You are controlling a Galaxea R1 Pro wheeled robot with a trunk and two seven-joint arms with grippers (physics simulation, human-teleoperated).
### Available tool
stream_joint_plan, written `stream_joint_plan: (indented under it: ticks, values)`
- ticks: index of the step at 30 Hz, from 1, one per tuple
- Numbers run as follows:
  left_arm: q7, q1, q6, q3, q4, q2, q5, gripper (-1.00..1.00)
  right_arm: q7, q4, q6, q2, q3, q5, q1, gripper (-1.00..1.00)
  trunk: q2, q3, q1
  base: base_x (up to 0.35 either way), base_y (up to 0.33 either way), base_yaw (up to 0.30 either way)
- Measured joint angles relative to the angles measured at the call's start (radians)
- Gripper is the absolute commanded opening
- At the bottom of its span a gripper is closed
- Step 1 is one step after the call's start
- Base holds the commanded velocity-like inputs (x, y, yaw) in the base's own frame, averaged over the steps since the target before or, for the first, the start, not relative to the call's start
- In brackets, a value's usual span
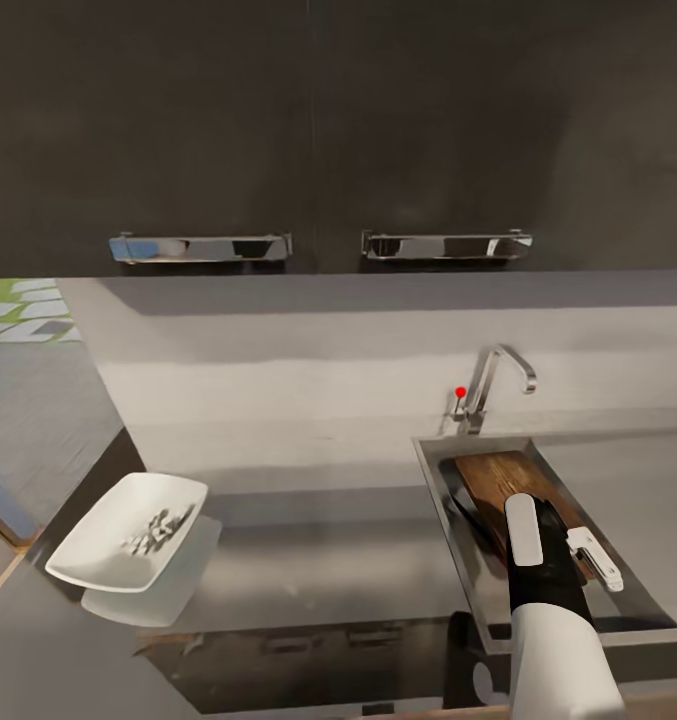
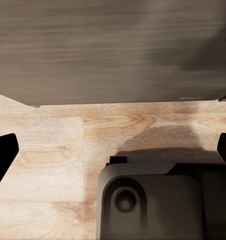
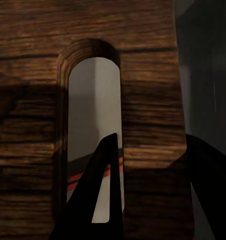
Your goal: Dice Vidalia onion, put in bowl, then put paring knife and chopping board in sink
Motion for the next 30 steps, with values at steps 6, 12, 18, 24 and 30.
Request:
stream_joint_plan:
  ticks: [6,12,18,24,30]
  values:
    - [0.000,0.000,0.000,-0.001,0.000,0.000,0.000,1.00,0.000,0.000,0.000,0.000,0.000,0.000,0.000,-1.00,0.000,-0.009,0.000,0.001,0.000,0.000]
    - [0.000,0.000,0.000,-0.001,0.000,0.000,0.000,1.00,0.000,0.000,0.000,0.000,0.000,0.000,0.000,-1.00,0.000,-0.019,0.000,0.000,0.000,0.000]
    - [0.000,0.000,0.000,0.000,0.000,0.000,0.000,1.00,0.000,0.000,0.000,0.000,0.000,-0.003,0.000,-1.00,0.000,-0.028,0.000,0.000,0.000,0.000]
    - [0.000,0.000,0.000,-0.001,0.000,0.000,0.000,1.00,0.001,0.000,0.000,0.000,0.000,-0.003,0.000,-1.00,0.000,-0.038,0.000,0.000,0.000,0.000]
    - [0.000,0.000,0.000,-0.001,0.000,0.000,0.000,1.00,0.001,0.000,0.000,0.000,0.000,-0.003,0.000,-1.00,0.000,-0.047,0.000,0.000,0.000,0.000]
